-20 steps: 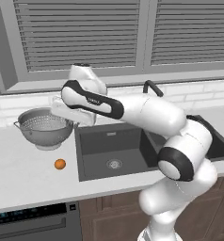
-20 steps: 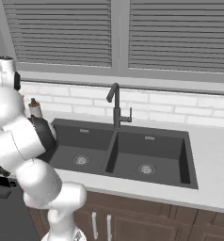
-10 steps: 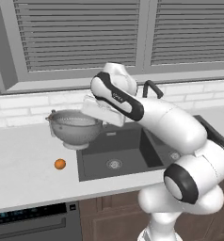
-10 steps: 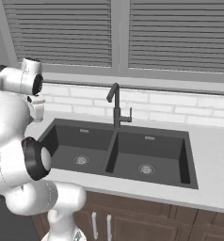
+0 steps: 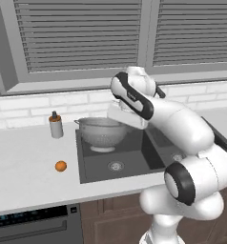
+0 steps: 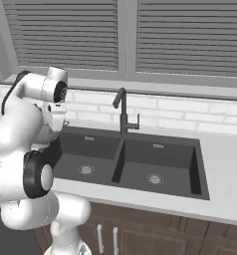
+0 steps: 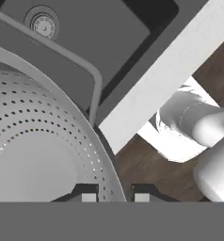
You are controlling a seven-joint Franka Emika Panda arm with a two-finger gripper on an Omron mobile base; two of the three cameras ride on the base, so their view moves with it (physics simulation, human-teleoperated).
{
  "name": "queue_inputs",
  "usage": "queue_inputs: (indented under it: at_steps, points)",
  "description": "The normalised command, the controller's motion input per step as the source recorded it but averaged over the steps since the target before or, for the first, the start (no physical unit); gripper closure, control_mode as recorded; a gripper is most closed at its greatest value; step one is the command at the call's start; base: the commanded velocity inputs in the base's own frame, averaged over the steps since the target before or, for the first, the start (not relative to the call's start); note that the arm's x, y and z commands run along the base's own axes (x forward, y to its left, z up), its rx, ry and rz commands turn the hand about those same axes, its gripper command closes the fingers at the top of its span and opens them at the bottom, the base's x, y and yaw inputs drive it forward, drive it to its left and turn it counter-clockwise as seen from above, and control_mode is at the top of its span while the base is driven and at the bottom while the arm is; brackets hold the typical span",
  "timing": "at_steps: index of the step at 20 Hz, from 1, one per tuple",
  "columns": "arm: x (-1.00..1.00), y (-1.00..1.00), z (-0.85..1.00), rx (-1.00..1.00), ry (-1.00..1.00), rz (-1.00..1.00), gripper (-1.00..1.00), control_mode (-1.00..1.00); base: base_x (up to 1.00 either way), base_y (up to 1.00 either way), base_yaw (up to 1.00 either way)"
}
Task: Put the colander in the sink, put the tangerine in the colander, and turn on the sink faucet and pour water over the colander.
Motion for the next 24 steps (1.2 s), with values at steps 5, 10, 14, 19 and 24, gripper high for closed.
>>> queue_inputs:
  at_steps: [5,10,14,19,24]
  points:
    - [0.27,-0.12,-0.43,-0.44,0.02,-0.24,1.00,-1.00,0.00,0.00,0.00]
    - [0.25,-0.01,-0.50,-0.51,-0.01,-0.23,1.00,-1.00,0.00,0.00,0.00]
    - [0.30,-0.18,-0.42,-0.29,0.00,-0.22,1.00,-1.00,0.00,0.00,0.00]
    - [0.46,-0.13,-0.43,-0.18,0.00,-0.20,1.00,-1.00,0.00,0.00,0.00]
    - [0.55,-0.01,-0.45,-0.10,0.00,-0.18,1.00,-1.00,0.00,0.00,0.00]
